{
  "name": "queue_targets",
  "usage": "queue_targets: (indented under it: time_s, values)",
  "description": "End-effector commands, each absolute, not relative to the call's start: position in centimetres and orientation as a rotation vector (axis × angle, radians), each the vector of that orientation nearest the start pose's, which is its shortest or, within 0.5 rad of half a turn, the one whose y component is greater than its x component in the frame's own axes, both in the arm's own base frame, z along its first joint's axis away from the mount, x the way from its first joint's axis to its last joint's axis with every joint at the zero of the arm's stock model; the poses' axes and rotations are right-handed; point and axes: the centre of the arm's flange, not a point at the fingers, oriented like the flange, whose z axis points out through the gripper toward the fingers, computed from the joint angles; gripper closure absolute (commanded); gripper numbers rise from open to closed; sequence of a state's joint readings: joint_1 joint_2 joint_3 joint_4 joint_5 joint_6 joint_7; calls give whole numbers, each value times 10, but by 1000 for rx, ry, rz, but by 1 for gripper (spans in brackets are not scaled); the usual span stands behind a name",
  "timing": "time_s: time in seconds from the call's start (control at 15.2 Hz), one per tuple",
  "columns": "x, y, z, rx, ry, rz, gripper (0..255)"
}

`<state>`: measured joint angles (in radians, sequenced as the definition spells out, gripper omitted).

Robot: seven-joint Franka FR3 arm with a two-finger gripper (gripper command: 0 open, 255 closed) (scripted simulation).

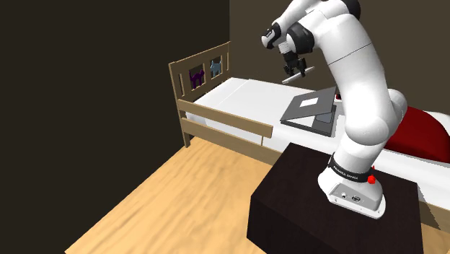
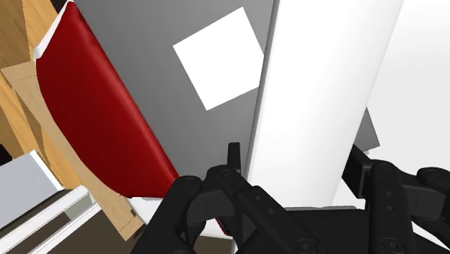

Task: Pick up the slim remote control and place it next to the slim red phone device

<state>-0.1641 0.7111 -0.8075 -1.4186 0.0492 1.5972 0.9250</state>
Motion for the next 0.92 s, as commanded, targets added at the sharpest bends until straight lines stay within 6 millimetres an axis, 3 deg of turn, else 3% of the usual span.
queue_targets:
  time_s: [0.0,0.86]
  values:
    - [441,-493,360,-2119,2839,595,255]
    - [292,-577,362,-2119,2839,595,255]
